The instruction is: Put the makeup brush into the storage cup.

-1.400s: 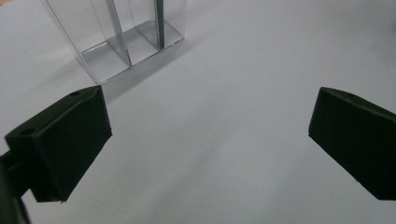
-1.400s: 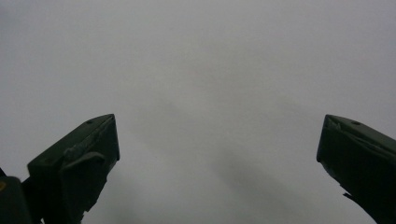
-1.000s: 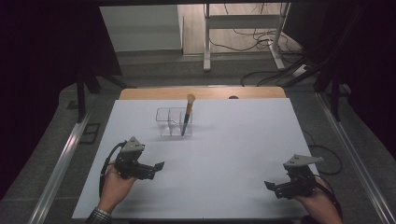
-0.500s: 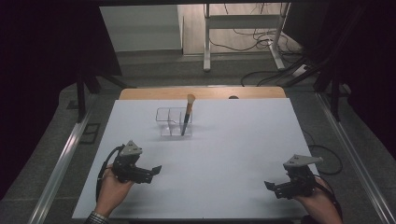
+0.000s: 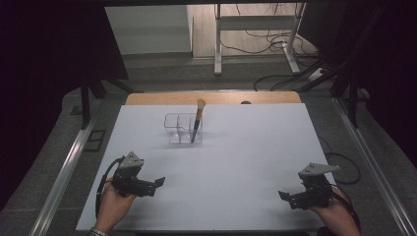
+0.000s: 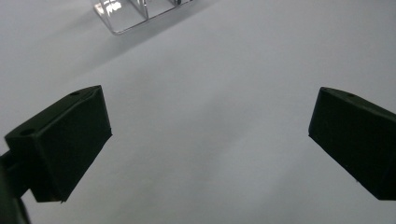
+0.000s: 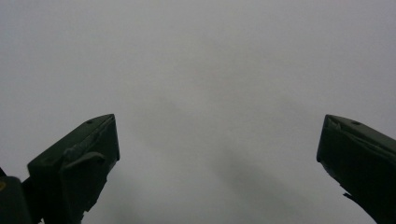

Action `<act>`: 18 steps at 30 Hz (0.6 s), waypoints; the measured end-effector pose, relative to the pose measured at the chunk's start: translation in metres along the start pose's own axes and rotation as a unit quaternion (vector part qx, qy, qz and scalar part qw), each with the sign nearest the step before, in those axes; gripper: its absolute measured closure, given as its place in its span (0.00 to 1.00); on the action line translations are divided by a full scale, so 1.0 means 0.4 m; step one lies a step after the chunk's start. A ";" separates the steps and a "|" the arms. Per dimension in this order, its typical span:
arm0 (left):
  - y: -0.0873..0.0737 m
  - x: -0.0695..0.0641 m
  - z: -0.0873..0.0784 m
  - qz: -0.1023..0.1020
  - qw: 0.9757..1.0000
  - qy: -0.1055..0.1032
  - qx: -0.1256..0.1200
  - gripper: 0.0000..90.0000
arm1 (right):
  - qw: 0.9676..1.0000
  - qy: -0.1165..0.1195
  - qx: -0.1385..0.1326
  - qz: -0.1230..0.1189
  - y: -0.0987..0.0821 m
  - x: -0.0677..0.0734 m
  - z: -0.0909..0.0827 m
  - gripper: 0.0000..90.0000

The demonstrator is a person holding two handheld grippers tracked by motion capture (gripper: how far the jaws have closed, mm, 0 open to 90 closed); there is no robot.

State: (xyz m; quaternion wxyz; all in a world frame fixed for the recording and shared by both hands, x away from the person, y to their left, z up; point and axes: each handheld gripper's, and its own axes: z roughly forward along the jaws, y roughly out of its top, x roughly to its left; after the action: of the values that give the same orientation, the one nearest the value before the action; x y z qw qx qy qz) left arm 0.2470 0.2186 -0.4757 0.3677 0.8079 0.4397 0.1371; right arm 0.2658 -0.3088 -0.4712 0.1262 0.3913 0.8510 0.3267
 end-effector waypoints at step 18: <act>-0.041 0.002 -0.028 -0.007 1.000 0.009 0.002 0.00 | 1.000 0.000 0.001 -0.001 0.000 -0.001 0.001 0.00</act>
State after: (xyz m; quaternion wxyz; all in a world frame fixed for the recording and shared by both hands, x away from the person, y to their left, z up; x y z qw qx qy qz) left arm 0.2314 0.2300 -0.4798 0.3636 0.8043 0.4485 0.1408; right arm 0.2662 -0.3088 -0.4716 0.1258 0.3903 0.8519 0.3258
